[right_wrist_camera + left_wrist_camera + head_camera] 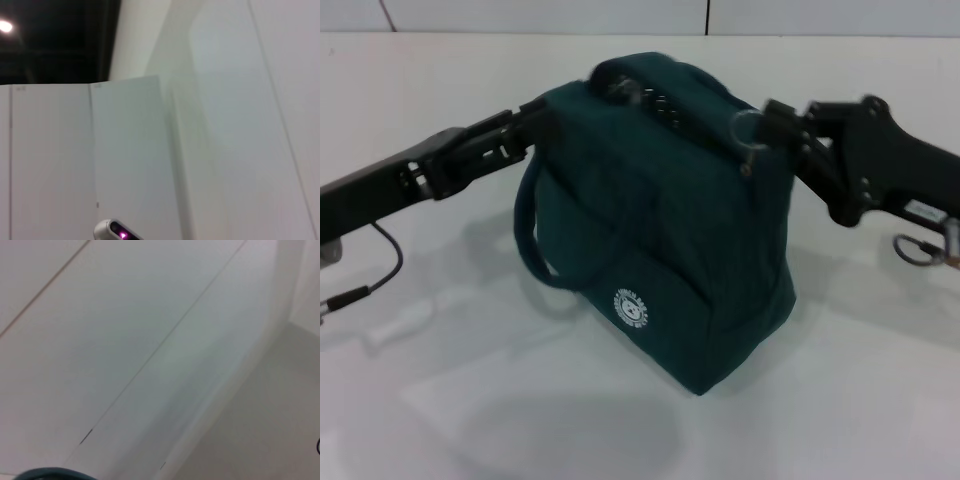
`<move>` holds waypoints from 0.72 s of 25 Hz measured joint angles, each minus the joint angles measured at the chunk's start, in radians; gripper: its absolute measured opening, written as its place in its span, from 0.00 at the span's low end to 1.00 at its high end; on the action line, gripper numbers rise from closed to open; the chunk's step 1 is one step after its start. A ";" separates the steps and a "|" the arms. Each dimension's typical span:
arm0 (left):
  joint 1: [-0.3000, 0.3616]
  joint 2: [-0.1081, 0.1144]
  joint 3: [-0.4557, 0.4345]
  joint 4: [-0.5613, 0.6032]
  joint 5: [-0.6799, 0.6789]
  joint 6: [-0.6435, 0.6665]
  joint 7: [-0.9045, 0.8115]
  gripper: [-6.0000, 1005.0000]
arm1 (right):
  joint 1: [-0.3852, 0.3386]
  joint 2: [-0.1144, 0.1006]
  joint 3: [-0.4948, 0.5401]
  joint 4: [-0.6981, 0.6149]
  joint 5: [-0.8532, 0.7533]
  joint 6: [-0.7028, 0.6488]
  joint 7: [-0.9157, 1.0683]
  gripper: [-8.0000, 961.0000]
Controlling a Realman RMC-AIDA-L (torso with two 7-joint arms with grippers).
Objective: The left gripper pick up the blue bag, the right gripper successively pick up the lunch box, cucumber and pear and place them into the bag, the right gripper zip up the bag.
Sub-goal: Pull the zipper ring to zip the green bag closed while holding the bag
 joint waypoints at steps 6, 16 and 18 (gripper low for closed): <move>0.038 0.010 0.000 -0.062 -0.004 0.038 0.092 0.79 | 0.092 0.000 -0.085 0.006 0.003 0.040 0.014 0.02; 0.131 0.016 -0.086 -0.076 -0.034 0.085 0.175 0.77 | 0.139 0.000 -0.295 -0.057 0.107 0.108 0.019 0.02; 0.141 0.020 -0.086 -0.076 -0.032 0.088 0.184 0.77 | 0.137 0.000 -0.303 -0.078 0.107 0.124 0.020 0.02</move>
